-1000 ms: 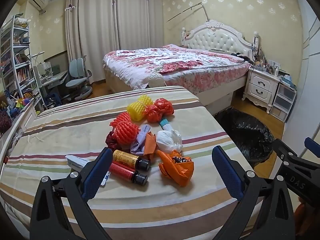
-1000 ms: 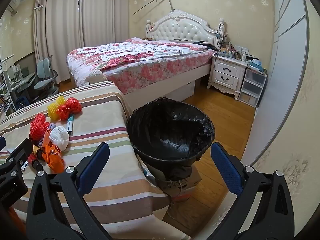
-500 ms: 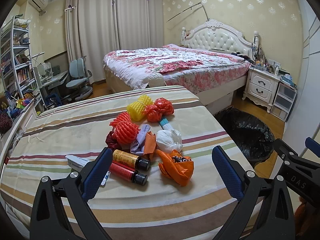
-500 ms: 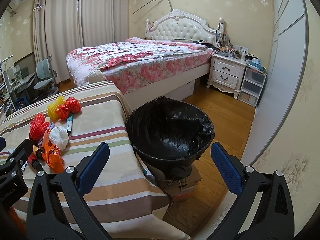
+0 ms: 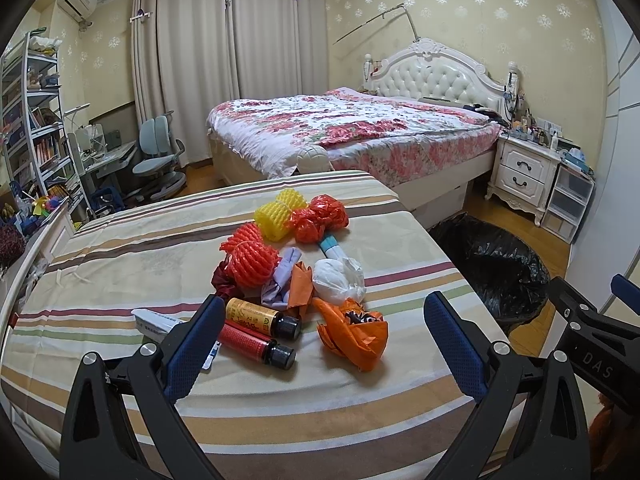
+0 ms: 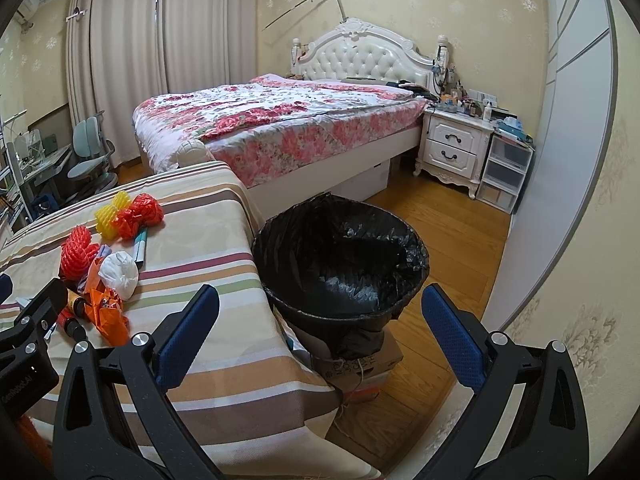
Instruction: Collect trash
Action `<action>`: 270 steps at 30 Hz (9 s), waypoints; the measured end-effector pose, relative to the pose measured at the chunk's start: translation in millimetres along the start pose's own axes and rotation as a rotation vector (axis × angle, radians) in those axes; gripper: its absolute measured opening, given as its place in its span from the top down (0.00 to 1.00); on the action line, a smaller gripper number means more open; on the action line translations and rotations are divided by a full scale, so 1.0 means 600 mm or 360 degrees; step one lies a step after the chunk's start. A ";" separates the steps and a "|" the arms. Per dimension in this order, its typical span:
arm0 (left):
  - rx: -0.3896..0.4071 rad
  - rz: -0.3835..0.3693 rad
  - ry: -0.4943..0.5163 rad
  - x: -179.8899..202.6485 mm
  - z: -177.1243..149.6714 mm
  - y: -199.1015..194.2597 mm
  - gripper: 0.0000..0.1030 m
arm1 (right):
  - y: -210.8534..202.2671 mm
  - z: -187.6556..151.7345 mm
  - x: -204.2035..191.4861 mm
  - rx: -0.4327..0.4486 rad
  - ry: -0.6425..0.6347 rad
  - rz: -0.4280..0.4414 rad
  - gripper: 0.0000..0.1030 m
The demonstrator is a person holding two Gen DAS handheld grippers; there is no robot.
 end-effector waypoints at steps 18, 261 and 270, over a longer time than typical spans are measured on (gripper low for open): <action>-0.0002 0.0001 0.0000 -0.005 -0.003 0.004 0.06 | -0.002 0.000 0.003 -0.0001 0.0001 0.0002 0.04; -0.0261 -0.0513 0.0238 0.264 0.099 0.222 0.84 | 0.246 0.071 0.130 -0.0182 0.0079 0.0036 0.72; -0.0274 -0.0468 0.0286 0.292 0.102 0.234 0.84 | 0.262 0.071 0.152 -0.0204 0.0131 0.0028 0.71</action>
Point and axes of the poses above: each gripper's, at about its wrist camera, not at the fingertips, and y roughly the way its jaws point, x to its right, z to its top, the point moved 1 cm from there along y, roughly the way its jaws point, and after that the axes turned 9 degrees about z, right-handed, at the moved point
